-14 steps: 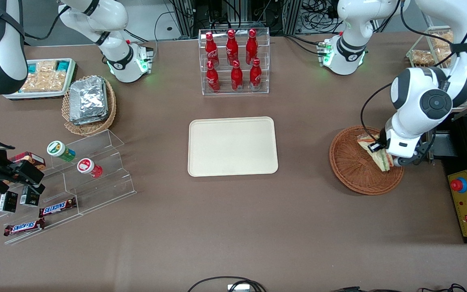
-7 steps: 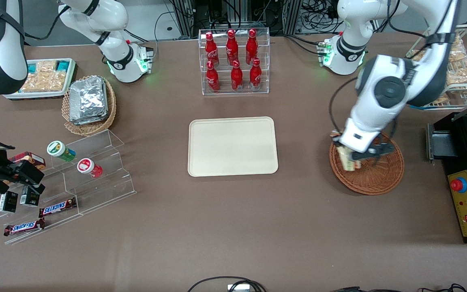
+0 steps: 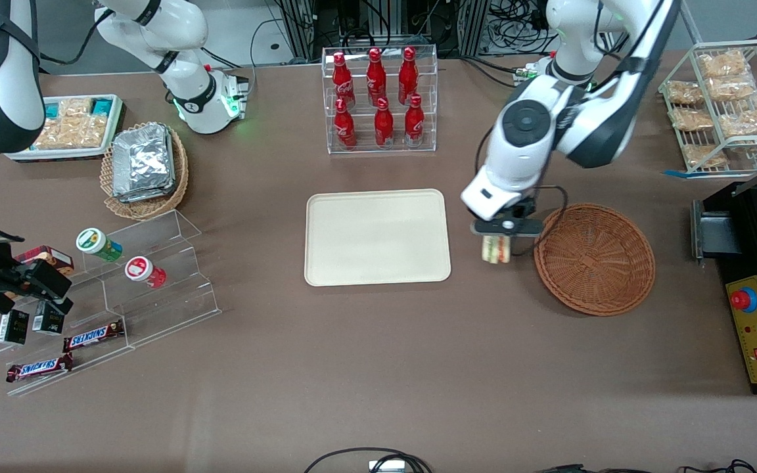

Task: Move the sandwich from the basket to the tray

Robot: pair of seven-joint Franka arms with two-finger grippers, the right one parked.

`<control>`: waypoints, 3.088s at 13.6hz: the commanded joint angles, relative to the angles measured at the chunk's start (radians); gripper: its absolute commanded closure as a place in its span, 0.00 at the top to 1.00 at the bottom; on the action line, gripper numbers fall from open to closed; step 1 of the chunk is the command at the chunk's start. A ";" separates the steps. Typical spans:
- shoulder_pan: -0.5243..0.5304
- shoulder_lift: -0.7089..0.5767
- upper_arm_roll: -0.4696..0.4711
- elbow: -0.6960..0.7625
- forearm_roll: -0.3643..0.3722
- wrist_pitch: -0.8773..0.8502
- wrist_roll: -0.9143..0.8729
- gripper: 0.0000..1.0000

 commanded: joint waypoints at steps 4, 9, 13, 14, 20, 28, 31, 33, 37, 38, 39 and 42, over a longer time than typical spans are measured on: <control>-0.128 0.157 0.006 0.071 0.027 0.044 -0.058 0.00; -0.204 0.301 0.006 0.145 0.161 0.054 -0.276 0.00; -0.243 0.408 0.007 0.202 0.205 0.055 -0.328 0.00; -0.250 0.424 0.007 0.202 0.209 0.055 -0.339 0.00; -0.261 0.462 0.009 0.200 0.220 0.078 -0.359 0.28; -0.248 0.439 0.012 0.246 0.214 0.048 -0.419 1.00; -0.213 0.438 0.012 0.368 0.203 -0.093 -0.417 1.00; -0.181 0.424 0.012 0.422 0.202 -0.133 -0.419 1.00; -0.081 0.343 0.012 0.436 0.202 -0.185 -0.414 1.00; -0.055 0.321 0.012 0.438 0.202 -0.210 -0.411 1.00; -0.031 0.301 0.010 0.439 0.202 -0.225 -0.413 1.00; 0.044 0.246 0.009 0.449 0.199 -0.287 -0.400 1.00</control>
